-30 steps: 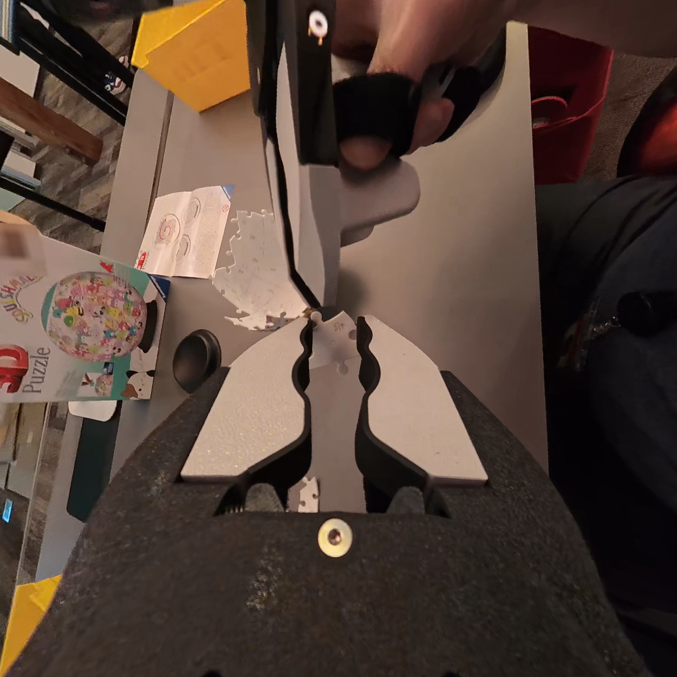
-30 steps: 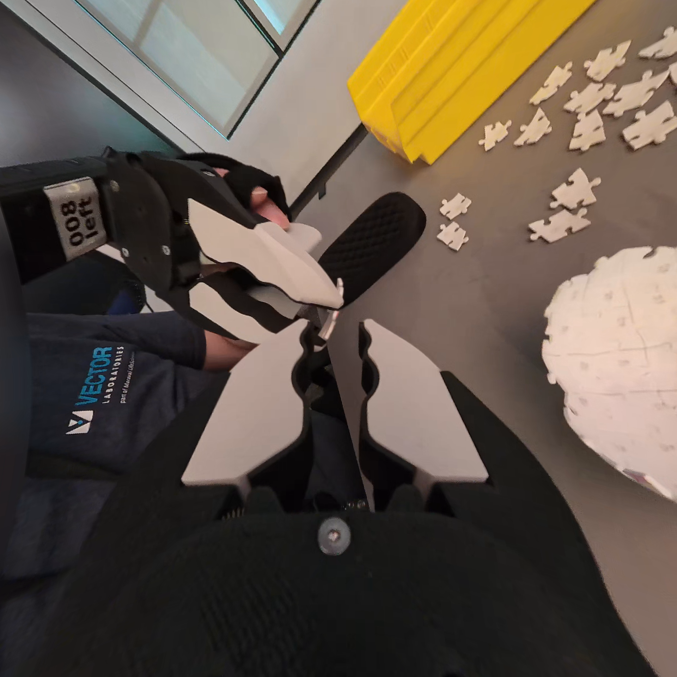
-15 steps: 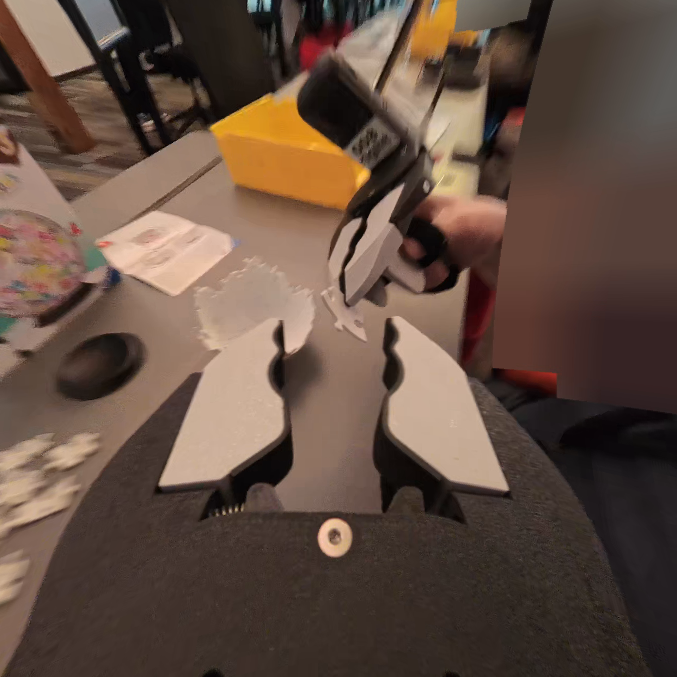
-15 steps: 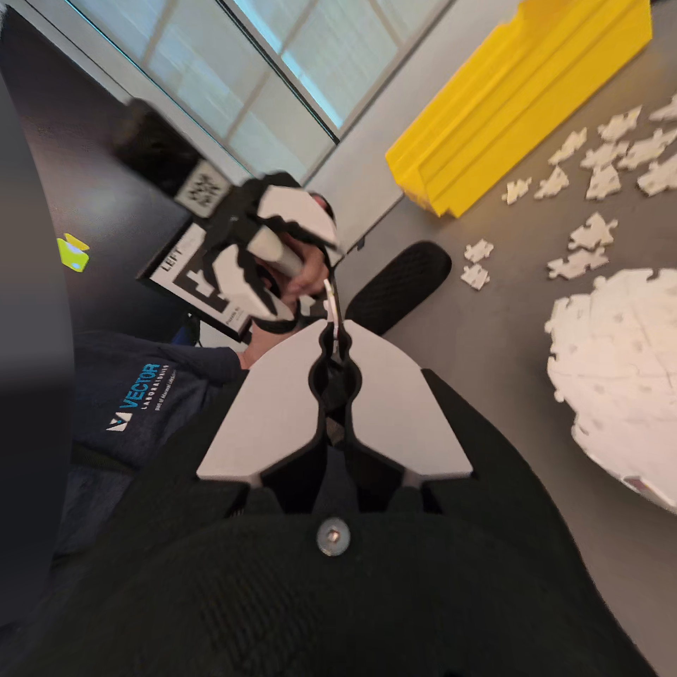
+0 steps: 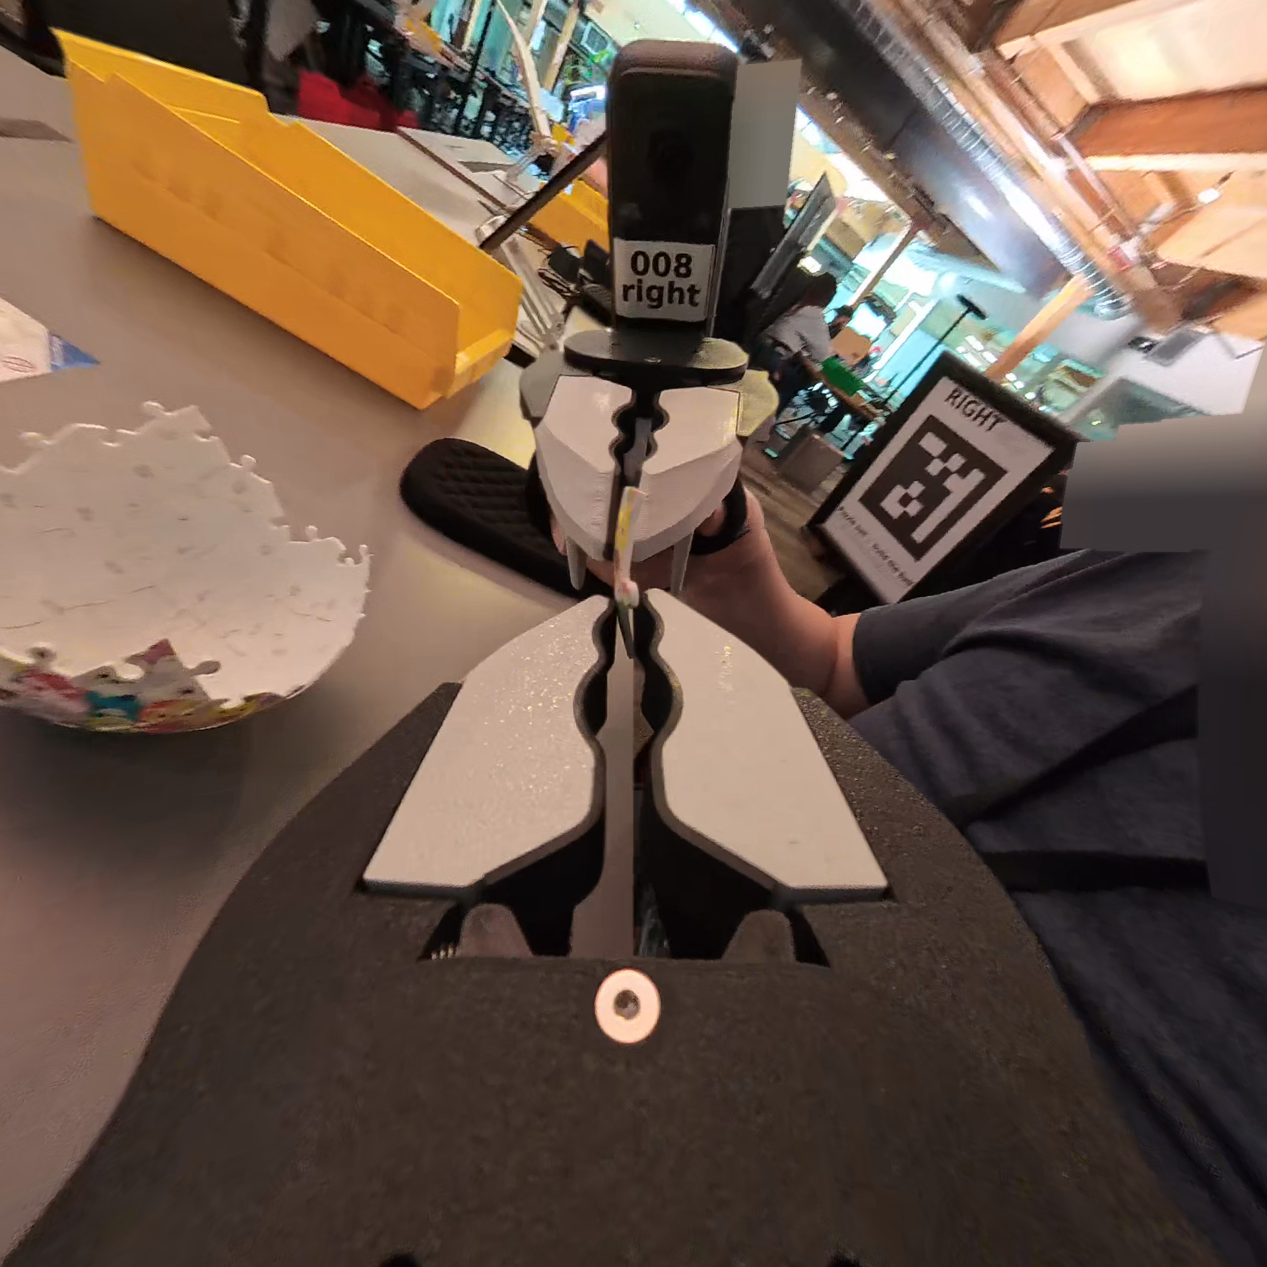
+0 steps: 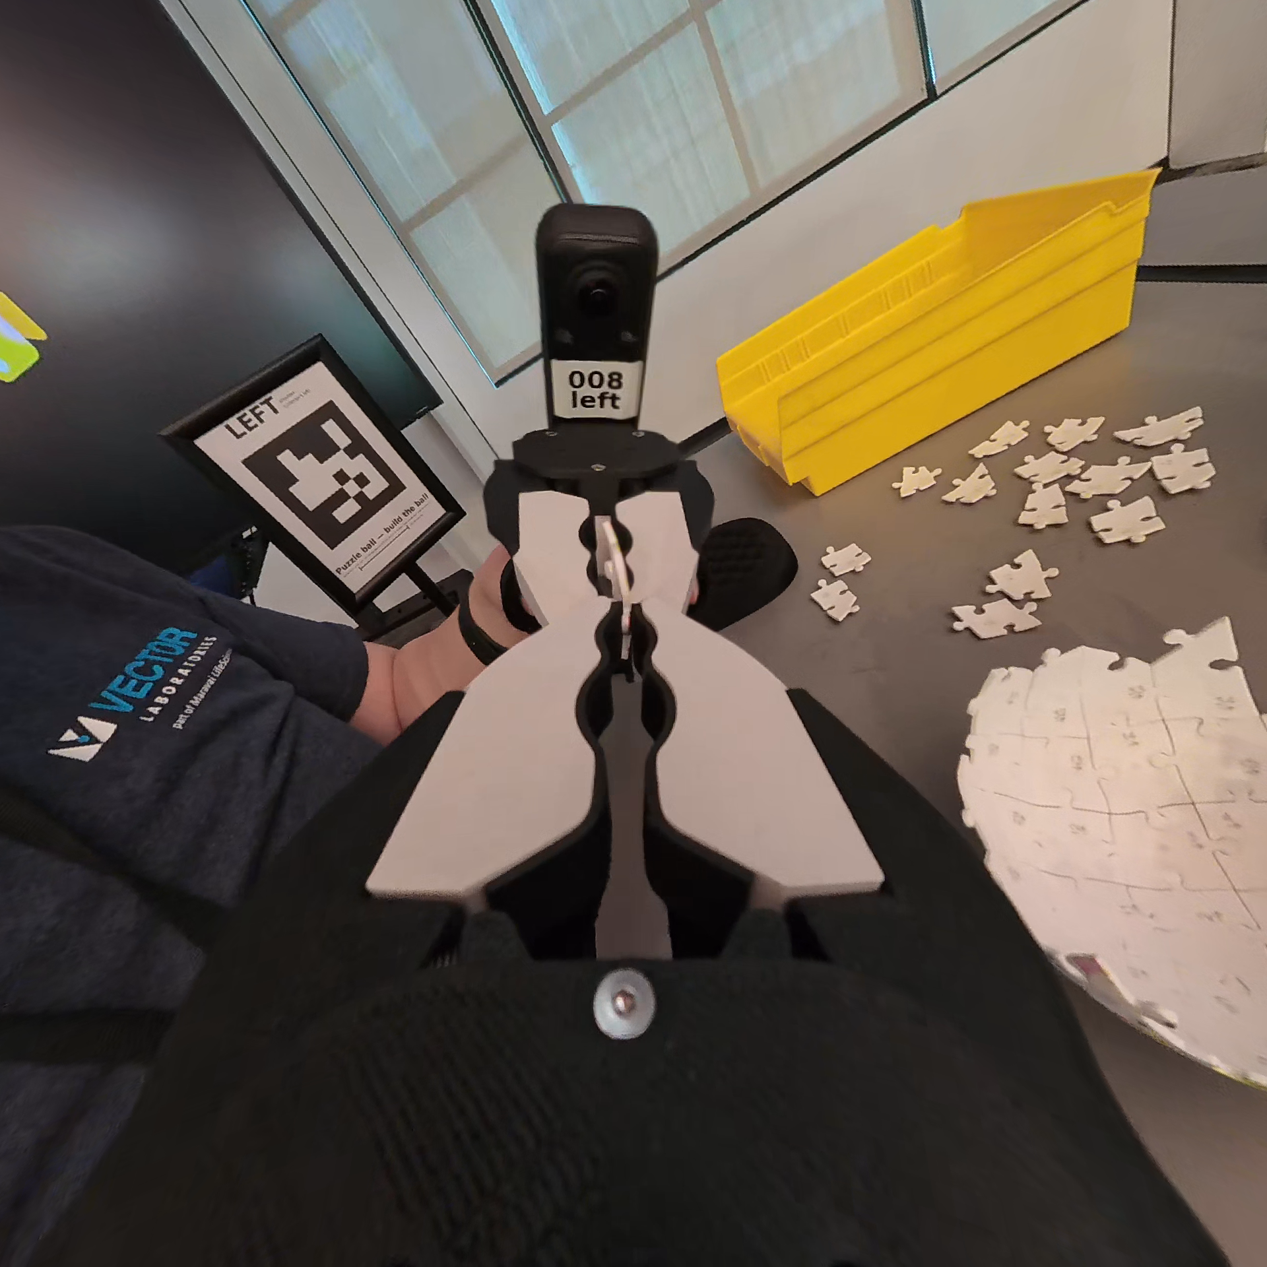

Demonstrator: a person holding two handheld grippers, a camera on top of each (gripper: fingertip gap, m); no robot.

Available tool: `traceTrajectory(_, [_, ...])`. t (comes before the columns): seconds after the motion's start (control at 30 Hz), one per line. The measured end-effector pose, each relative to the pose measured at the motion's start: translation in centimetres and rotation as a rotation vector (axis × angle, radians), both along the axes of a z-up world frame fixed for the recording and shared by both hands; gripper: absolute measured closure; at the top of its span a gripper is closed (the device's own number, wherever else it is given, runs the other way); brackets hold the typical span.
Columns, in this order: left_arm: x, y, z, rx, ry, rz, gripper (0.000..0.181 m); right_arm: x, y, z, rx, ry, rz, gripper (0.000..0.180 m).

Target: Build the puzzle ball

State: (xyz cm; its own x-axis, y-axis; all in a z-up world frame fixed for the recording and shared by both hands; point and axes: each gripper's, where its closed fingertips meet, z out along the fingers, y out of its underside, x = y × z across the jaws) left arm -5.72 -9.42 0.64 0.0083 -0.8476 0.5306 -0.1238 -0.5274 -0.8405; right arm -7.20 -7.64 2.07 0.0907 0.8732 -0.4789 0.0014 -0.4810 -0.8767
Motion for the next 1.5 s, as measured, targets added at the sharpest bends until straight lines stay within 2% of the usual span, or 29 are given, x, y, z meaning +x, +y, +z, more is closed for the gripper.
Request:
traceTrajectory(0.07, [0.1,0.0,-0.5,-0.016,0.007,-0.003,0.179,0.2,-0.4,-0.3,0.006,-0.019,0.028,0.174])
traceTrajectory(0.17, [0.2,0.2,-1.5,-0.031,0.054,0.008,0.179,1.1,-0.2,-0.5,0.061,-0.117,0.024,0.153])
traceTrajectory(0.27, [0.4,0.0,-2.3,-0.048,0.107,-0.001,0.179,1.6,-0.4,0.1,0.174,-0.206,0.033,0.155])
traceTrajectory(0.4, [0.9,-0.5,-3.3,-0.046,0.179,-0.018,0.179,1.8,-0.4,-1.3,0.261,-0.431,0.058,0.156])
traceTrajectory(0.47, [1.3,-0.8,-3.4,-0.051,0.192,-0.032,0.179,1.7,-0.9,-1.7,0.277,-0.471,0.107,0.167])
traceTrajectory(0.53, [1.5,-1.0,-3.4,-0.052,0.191,-0.041,0.179,1.8,-1.3,-2.1,0.263,-0.504,0.144,0.169])
traceTrajectory(0.6, [1.7,-1.2,-3.4,-0.052,0.194,-0.055,0.179,2.0,-1.3,-2.4,0.264,-0.525,0.153,0.176])
traceTrajectory(1.13, [2.9,-0.6,-3.0,-0.027,0.171,-0.055,0.178,3.1,-0.7,-2.4,0.16,-0.487,0.2,0.177])
traceTrajectory(1.17, [2.9,-0.5,-3.0,-0.024,0.163,-0.049,0.176,3.2,-0.5,-2.4,0.17,-0.49,0.193,0.177])
traceTrajectory(1.23, [2.5,0.4,-2.9,-0.024,0.154,0.013,0.148,3.8,0.7,-2.4,0.204,-0.51,0.139,0.177])
traceTrajectory(1.3, [1.5,2.0,-3.6,0.0,0.181,0.125,0.135,4.8,1.9,-2.2,0.206,-0.511,0.108,0.177])
traceTrajectory(1.4, [-0.9,5.1,-6.5,0.07,0.331,0.337,0.12,7.1,4.9,-2.2,0.192,-0.538,0.014,0.177])
traceTrajectory(1.5, [-2.0,7.5,-9.5,0.105,0.479,0.465,0.107,8.8,7.7,-2.1,0.172,-0.538,-0.043,0.177])
